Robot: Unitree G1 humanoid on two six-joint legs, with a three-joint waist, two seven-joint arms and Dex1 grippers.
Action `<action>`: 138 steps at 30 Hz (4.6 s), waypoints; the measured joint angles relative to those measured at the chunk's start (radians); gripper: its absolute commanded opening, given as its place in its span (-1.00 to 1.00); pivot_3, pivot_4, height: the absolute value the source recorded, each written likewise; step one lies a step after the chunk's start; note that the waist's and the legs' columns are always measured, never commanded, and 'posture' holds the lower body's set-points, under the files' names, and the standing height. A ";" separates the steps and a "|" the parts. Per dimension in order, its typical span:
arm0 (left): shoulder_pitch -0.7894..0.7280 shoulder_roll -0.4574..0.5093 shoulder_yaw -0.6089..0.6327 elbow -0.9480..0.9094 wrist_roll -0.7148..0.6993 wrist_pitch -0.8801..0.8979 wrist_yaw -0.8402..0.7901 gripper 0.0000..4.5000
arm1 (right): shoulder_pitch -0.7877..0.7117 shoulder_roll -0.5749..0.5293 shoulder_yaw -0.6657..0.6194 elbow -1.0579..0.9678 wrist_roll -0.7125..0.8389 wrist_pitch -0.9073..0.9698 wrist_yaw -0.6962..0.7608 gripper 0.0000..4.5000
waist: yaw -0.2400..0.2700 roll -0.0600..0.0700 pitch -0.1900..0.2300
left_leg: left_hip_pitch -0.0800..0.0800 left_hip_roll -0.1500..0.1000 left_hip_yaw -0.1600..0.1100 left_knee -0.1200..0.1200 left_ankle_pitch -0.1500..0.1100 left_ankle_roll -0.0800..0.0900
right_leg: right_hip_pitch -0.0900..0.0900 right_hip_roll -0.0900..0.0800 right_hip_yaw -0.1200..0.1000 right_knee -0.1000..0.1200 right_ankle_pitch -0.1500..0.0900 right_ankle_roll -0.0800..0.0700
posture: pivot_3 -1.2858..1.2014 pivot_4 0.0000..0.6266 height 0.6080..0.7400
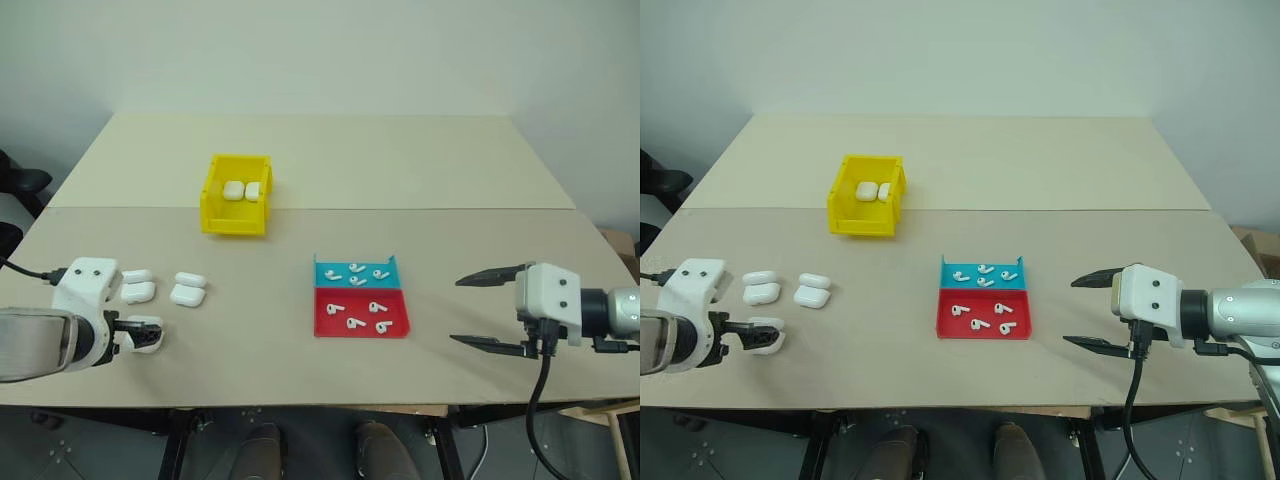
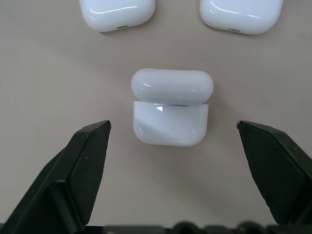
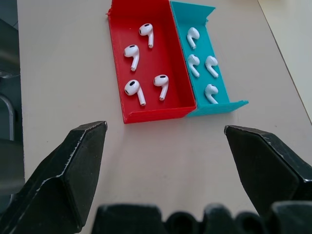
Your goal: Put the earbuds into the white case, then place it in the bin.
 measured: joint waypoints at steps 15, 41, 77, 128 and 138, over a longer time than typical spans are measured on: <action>-0.184 -0.022 -0.223 0.087 0.047 0.018 0.029 1.00 | 0.024 0.001 -0.014 -0.022 -0.001 0.003 -0.010 0.99 | 0.006 0.000 0.000 | 0.000 0.000 0.000 0.000 0.000 0.000 | 0.000 0.000 0.000 0.000 0.002 0.005 | 0.03 -0.52 1.00; -0.284 -0.120 -0.276 0.137 0.156 0.148 -0.019 0.30 | 0.051 0.008 -0.014 -0.027 -0.021 0.003 -0.024 1.00 | 0.009 0.000 0.000 | -0.001 0.000 0.000 0.000 0.000 0.000 | 0.000 0.000 0.000 0.000 0.002 0.006 | 0.03 -0.52 1.00; -0.261 -0.958 -0.388 0.247 1.413 -1.351 -1.667 0.22 | -0.498 -0.223 0.435 -0.161 -0.120 0.269 0.117 1.00 | 0.013 0.002 -0.001 | -0.024 -0.001 0.000 0.004 -0.001 0.002 | -0.017 0.001 0.002 -0.012 0.011 0.013 | 0.03 -0.52 1.00; -0.053 -0.915 -0.288 0.113 1.537 -1.365 -1.705 0.22 | -0.744 0.244 0.927 0.120 -0.708 0.103 0.243 0.02 | -0.007 0.003 -0.002 | -0.017 0.000 -0.002 0.007 -0.001 0.002 | -0.015 0.002 0.001 0.001 0.010 0.010 | 0.03 -0.52 1.00; -0.053 -0.915 -0.288 0.113 1.541 -1.365 -1.695 0.22 | -0.737 0.272 0.927 0.145 -0.733 0.077 0.245 0.02 | -0.006 0.003 -0.002 | -0.017 0.000 -0.002 0.007 -0.001 0.002 | -0.015 0.002 0.001 0.001 0.010 0.010 | 0.03 -0.52 1.00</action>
